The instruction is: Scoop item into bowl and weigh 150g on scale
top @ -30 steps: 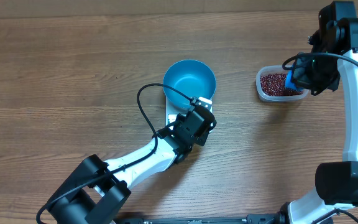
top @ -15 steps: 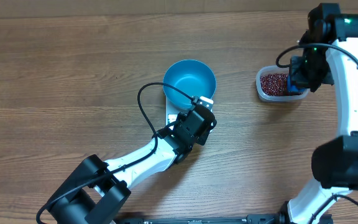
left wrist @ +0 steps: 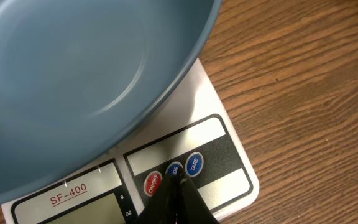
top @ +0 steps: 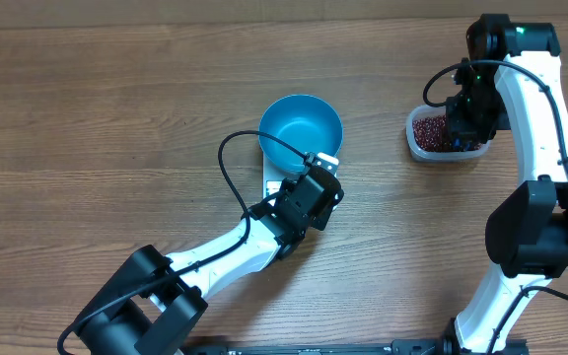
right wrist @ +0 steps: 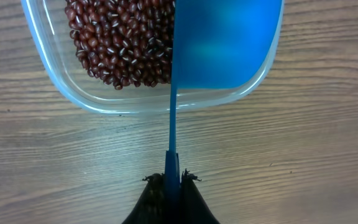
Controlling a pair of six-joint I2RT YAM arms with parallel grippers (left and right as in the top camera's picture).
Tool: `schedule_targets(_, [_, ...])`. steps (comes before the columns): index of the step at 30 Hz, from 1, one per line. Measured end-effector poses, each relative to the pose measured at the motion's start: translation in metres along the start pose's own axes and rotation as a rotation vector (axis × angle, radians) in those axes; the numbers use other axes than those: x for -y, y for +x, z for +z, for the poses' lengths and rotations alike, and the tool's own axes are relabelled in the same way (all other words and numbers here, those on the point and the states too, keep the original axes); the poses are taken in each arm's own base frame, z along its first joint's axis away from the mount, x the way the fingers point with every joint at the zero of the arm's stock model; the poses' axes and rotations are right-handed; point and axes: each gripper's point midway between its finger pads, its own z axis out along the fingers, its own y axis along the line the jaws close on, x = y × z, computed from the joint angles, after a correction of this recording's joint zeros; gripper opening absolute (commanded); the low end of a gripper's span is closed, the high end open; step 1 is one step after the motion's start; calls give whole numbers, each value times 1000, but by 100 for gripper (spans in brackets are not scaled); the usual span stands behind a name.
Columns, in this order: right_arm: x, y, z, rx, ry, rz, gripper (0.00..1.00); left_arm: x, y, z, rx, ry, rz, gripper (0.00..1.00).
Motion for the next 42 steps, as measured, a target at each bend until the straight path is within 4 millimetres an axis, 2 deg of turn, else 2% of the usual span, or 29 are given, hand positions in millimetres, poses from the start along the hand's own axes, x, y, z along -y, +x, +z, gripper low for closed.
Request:
schedule_targets(3, [1,-2,0,7,7,-10,27,0,0,0,0,0,0,5])
schedule_targets(7, [2,-2,3,-3,15,-7,49,0,0,0,0,0,0,5])
schedule_targets(9, [2,-1,3,-9,19,0,53,0,0,0,0,0,0,5])
schedule_targets(11, [3,2,2,-20,20,19,54,0,0,0,0,0,0,5])
schedule_targets(14, [5,0,-13,2,19,71,54,0,1,0,-3,-1,1,5])
schedule_targets(18, [9,-5,-49,117,12,153,56,0,1,0,-5,-2,2,6])
schedule_targets(24, [18,16,-110,292,-6,222,57,-1,3,0,-11,-3,4,4])
schedule_targets(26, [19,20,-121,328,-10,231,57,-2,6,0,-22,-7,13,4])
schedule_targets(29, [20,19,-126,351,-13,242,57,-3,11,0,-43,-13,28,4])
schedule_targets(42, [19,16,-124,349,-14,248,58,-7,20,8,-71,-35,88,4])
